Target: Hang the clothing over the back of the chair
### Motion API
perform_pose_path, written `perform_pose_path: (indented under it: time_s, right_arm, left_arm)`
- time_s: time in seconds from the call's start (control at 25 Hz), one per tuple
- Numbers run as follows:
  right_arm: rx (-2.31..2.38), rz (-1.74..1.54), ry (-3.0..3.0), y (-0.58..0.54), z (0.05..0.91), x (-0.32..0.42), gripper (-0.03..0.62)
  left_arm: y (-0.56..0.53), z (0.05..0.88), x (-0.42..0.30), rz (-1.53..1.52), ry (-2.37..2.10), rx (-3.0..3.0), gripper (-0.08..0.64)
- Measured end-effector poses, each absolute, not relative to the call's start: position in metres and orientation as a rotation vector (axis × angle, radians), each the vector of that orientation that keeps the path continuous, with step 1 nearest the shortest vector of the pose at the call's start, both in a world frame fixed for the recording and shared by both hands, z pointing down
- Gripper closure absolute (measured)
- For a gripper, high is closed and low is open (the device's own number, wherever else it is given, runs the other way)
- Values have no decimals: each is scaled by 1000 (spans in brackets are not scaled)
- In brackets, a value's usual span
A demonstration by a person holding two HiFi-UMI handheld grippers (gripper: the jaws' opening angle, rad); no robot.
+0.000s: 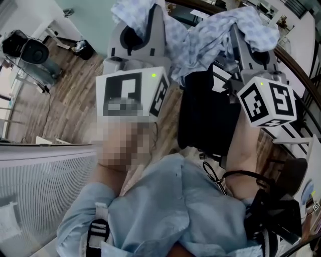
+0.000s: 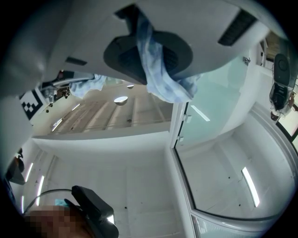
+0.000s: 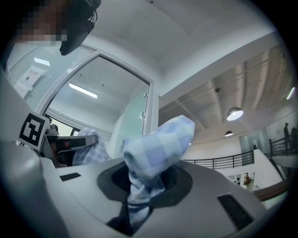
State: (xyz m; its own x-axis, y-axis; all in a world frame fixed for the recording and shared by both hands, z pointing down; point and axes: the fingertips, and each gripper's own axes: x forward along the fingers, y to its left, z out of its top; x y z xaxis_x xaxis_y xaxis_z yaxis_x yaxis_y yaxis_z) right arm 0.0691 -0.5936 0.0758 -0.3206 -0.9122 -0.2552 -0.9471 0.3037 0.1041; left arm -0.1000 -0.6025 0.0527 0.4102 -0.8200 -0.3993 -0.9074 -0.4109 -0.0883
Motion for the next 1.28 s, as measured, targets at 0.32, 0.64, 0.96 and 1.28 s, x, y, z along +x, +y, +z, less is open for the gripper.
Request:
perform_pose_path:
  time_s: [0.32, 0.64, 0.96, 1.28]
  right_arm:
    - [-1859, 183, 2379, -596, 125, 104, 515]
    - [-1911, -7, 2348, -586, 204, 119, 514]
    - [-1954, -111, 2346, -591, 232, 103, 505]
    - [-1940, -164, 2347, -593, 260, 96, 485]
  left_arm:
    - [-615, 99, -119, 361, 1619, -2419, 523]
    - [-607, 173, -135, 348, 1693, -2470, 523]
    - [-612, 214, -141, 193, 1721, -2525, 523]
    - [-614, 247, -128, 137, 1712, -2585, 523]
